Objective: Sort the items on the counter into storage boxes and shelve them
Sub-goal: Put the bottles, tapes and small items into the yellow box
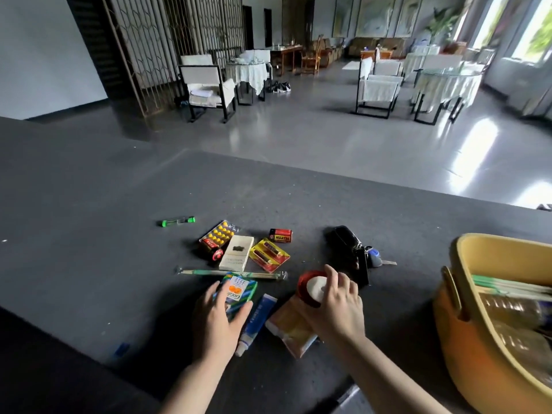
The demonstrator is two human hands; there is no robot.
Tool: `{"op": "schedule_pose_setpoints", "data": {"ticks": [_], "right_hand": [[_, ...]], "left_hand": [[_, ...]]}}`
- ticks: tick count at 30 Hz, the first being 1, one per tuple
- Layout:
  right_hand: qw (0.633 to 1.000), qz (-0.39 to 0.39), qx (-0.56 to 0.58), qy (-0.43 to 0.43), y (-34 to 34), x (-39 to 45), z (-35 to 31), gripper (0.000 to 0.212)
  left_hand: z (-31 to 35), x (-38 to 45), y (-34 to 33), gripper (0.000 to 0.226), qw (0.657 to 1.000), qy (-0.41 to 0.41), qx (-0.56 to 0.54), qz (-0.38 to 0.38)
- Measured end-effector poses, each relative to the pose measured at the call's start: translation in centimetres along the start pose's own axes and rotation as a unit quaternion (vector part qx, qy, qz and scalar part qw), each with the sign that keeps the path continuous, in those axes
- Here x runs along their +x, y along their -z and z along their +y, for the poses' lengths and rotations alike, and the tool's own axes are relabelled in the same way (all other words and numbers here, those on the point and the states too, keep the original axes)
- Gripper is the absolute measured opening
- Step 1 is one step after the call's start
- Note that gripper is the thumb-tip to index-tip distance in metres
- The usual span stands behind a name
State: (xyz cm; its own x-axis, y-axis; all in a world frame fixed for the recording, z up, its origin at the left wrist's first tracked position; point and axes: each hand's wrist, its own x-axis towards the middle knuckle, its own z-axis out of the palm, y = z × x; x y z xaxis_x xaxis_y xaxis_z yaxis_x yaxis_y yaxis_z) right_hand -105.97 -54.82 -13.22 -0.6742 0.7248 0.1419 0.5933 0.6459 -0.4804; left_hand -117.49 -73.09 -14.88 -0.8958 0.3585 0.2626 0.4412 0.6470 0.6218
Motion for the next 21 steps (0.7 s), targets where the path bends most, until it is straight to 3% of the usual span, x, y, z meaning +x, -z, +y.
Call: {"op": "schedule_pose_setpoints", "data": {"ticks": [7,10,14,16,21], "right_hand": [[0.996,0.052,0.054,0.045,5.8,-1.4,-0.5,0.093],[0.987,0.094,0.111,0.07,10.8,-1.9,0.1,0.089],[0.974,0.159,0.125,0.101,17.8,-2.9,3.4,0.077],[0.974,0.176,0.115,0.085,20.8,-3.4,6.2,0.079],[0.977,0.209,0.046,-0.015,27.7,-3.9,16.7,0.073]], "left_hand": [[8.9,0.7,1.8,0.05,0.983,-0.113,-0.135,0.048],[14.3,1.2,1.4,0.058,0.96,-0.096,-0.262,0.038],[21.6,1.3,-0.2,0.055,0.923,-0.164,-0.345,0.038],[25.3,0.3,-1.7,0.053,0.909,-0.185,-0.372,0.022],[33.4,-3.5,-5.8,0.063,0.909,-0.254,-0.323,-0.068]]}}
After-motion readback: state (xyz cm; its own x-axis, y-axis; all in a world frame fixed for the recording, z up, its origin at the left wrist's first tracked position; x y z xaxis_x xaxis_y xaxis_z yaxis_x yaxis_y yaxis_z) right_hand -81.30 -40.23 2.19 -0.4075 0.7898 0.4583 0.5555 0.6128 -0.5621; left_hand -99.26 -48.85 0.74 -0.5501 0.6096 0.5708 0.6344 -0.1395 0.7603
